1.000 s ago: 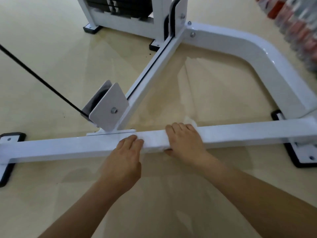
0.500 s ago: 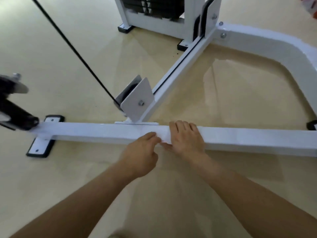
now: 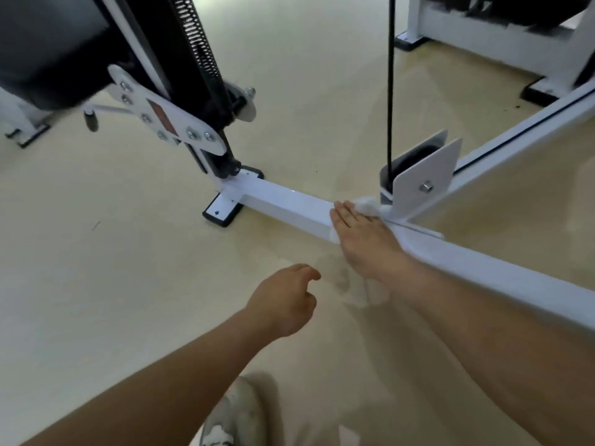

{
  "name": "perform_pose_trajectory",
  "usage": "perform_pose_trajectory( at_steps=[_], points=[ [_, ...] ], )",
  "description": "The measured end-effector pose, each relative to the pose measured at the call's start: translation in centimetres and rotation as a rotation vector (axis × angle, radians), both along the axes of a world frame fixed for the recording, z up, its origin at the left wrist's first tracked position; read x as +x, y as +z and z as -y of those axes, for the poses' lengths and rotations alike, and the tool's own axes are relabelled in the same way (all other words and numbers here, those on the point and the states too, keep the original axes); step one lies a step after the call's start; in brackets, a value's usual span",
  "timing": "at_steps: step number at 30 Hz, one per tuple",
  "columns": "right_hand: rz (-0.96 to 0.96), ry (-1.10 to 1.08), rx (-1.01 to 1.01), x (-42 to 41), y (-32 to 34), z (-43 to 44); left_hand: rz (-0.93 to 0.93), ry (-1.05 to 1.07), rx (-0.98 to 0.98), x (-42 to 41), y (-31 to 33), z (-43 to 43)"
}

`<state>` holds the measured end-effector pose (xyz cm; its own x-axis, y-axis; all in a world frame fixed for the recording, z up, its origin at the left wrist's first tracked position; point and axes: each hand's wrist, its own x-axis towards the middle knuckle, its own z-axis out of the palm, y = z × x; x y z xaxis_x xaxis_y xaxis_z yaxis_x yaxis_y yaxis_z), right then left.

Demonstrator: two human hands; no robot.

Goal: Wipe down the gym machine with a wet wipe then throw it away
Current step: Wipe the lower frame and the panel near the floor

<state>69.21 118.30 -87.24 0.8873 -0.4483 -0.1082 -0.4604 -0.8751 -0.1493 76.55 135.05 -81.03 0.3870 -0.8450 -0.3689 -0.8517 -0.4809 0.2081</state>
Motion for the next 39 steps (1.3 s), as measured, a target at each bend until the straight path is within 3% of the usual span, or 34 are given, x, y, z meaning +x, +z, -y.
perform_pose_trajectory(
  at_steps=[4,8,10,19,24,32,39],
  points=[
    [-0.018,0.016,-0.026,-1.1,-1.0,0.0,0.038,-0.026,-0.017,1.7,-0.3,1.4],
    [0.135,-0.018,-0.173,-7.6,-2.8,0.1,0.036,-0.098,-0.019,3.7,-1.0,3.6],
    [0.088,-0.044,-0.196,-8.0,-3.0,-0.1,0.041,-0.116,-0.049,5.5,-1.8,4.6],
    [0.019,-0.010,-0.086,9.4,-1.5,-1.1,-0.048,-0.201,-0.215,12.4,-4.4,4.1],
    [-0.045,0.012,-0.049,13.9,-0.9,-1.5,-0.037,-0.205,-0.245,17.5,-5.1,3.6],
    [0.174,-0.329,0.151,8.5,0.0,-3.7,0.108,-0.351,-0.179,17.4,-3.8,5.0],
    [-0.046,-0.621,0.127,6.3,1.0,-5.1,0.052,-0.419,-0.023,17.3,-1.5,5.0]
  ],
)
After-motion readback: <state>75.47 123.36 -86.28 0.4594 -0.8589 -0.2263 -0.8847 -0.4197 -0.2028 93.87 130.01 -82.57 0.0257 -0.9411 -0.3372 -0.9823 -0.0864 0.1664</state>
